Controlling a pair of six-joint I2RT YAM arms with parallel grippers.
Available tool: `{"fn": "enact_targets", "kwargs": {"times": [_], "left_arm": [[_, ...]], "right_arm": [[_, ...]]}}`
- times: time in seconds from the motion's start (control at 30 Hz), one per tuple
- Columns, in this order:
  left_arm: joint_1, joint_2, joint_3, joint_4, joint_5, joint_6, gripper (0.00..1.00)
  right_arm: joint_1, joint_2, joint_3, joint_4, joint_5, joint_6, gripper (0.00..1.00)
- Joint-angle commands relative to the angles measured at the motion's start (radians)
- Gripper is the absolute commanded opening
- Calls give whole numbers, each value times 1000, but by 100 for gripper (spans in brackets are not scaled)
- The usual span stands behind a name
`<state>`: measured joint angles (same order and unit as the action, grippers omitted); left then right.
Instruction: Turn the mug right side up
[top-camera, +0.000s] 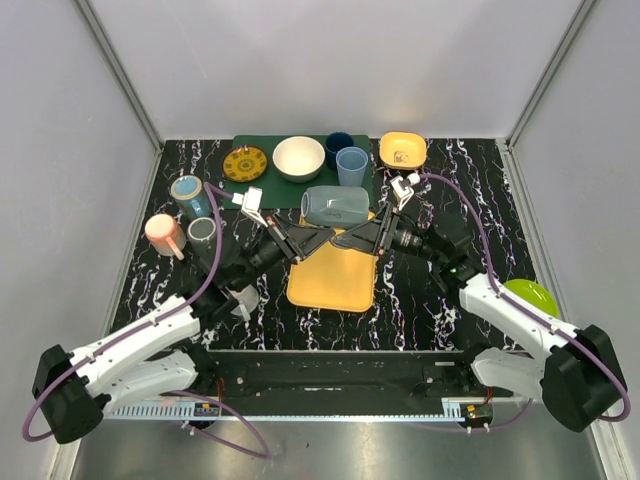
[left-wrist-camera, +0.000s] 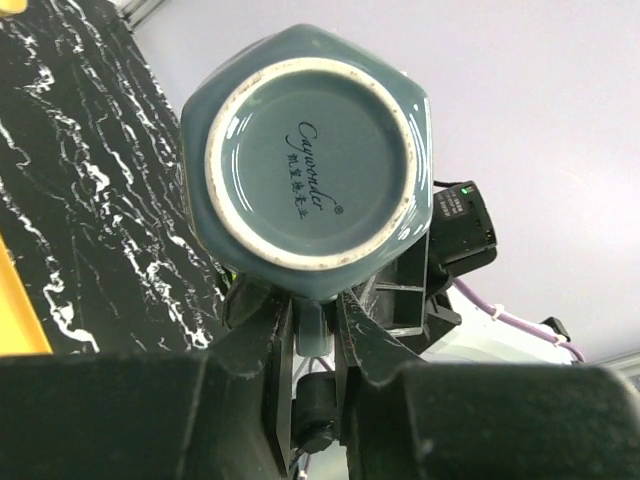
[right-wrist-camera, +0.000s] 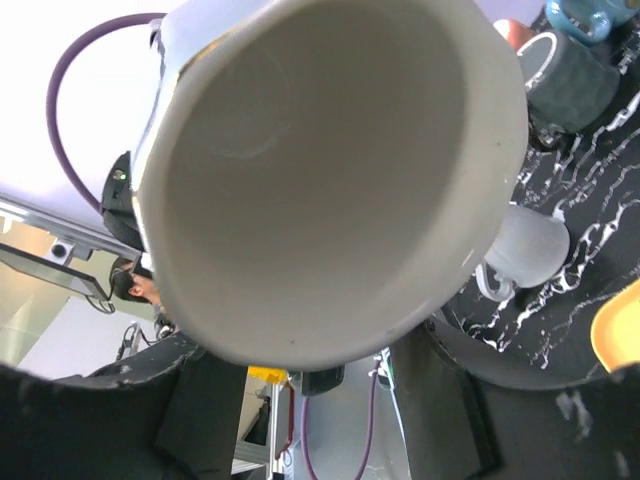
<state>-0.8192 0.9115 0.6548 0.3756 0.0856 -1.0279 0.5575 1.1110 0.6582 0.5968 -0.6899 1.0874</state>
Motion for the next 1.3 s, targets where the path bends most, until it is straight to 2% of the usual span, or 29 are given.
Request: {"fn": "enact_targets", "kwargs": {"times": [0.0,0.17,0.3,0.33,0.4,0.43,0.47,0.57,0.6,0.63,0.67,0.8,0.83,0.93,0.97,1.03,1.07,1.1,1.13,1.2,1.27], "left_arm": [[-32,-3,57,230,3,-32,0],[-47,-14,45,232,6,-40,0],[-54,-28,23,235,8,-44,0],[-54,-33,19,235,5,-46,0],[-55,-40,5,238,2,-47,0],[-55,-43,3,237,0,-47,0],[-55,-48,0,233,-3,-46,0],[-55,-60,-10,223,-9,-37,0],[-55,-62,-12,217,-12,-31,4],[-57,-68,-12,189,-15,-12,12],[-55,-80,-12,174,-32,-5,32],[-54,-131,-18,77,-82,48,72],[-54,-141,-20,34,-131,64,77],[-46,-186,-23,-44,-184,97,85],[-41,-207,-18,-79,-199,103,86],[-40,-230,0,-206,-257,135,88],[-40,-256,11,-263,-285,146,89],[-40,-272,25,-315,-314,156,89],[-40,-286,26,-410,-367,176,89],[-40,-332,28,-502,-427,177,89],[-38,-391,3,-564,-483,172,89]], "right_arm": [[10,19,-3,271,21,78,59],[9,24,-12,356,39,98,57],[10,23,-20,405,59,111,40],[10,23,-22,408,61,114,30],[10,29,-20,413,55,120,17],[10,30,-14,410,49,123,4],[10,38,-12,406,38,127,0],[10,35,3,368,11,121,0],[9,27,7,301,12,106,0],[10,-2,12,272,15,86,0],[9,-17,14,246,16,47,0],[9,-85,44,103,4,-27,0],[9,-102,61,84,0,-32,0],[9,-140,102,-32,6,-73,0],[7,-154,122,-93,42,-136,0],[5,-192,202,-344,111,-284,0],[4,-197,234,-449,227,-332,0],[-1,-197,269,-645,286,-381,0],[-2,-180,346,-739,353,-476,0],[-1,-162,394,-916,537,-541,0],[-1,-111,455,-1012,706,-619,0]]}}
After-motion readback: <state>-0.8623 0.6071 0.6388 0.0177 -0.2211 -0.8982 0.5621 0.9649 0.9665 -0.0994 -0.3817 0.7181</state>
